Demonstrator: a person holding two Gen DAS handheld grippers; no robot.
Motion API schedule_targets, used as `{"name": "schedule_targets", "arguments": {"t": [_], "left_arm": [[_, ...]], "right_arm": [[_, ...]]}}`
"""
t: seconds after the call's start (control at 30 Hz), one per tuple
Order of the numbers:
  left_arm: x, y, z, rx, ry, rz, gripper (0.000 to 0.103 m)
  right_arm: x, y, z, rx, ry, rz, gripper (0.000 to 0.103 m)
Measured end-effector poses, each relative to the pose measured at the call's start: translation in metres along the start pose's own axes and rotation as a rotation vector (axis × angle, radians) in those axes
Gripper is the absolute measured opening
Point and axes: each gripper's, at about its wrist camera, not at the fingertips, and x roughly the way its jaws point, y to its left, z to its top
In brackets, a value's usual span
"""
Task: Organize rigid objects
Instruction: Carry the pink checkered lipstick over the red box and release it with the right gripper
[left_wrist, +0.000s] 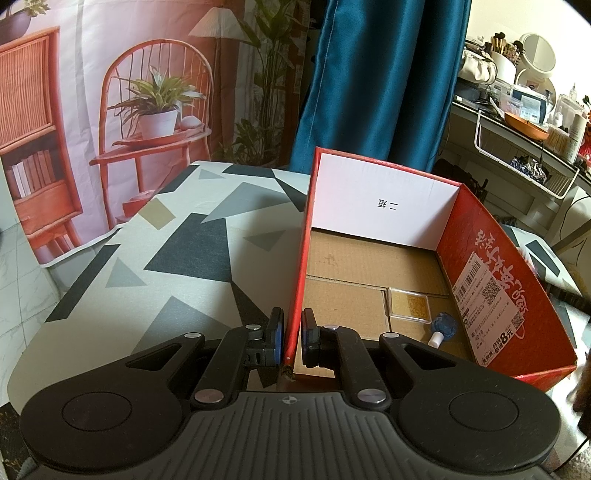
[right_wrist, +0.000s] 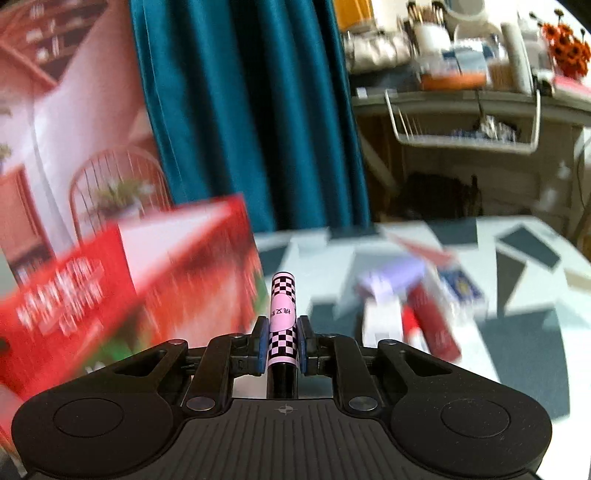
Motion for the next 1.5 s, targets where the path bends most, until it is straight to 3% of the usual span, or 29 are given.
{"name": "schedule_targets", "arguments": {"t": [0.23,0.47,0.83,1.5], "left_arm": [[0.000,0.001,0.000,-0.009,0.002,-0.004,0.011],[0.000,0.001,0.000,-0.013,0.002,-0.007,0.011],[0.001,0.001,0.000,-0.017,0.003,-0.009,0.011],[0.002,0.000,-0.001,-0.016,0.004,-0.009,0.011]], "right_arm": [[-0.005,0.048,0.052,-0.103,-0.075,0.164,0.015],[0.013,0.094,0.050,-0.213,0.031,0.298,0.015],[0.014,0.110,0.027,-0.253,0.147,0.346,0.015],[0.016,0.114,0.028,-0.322,0.150,0.315,0.015]]}}
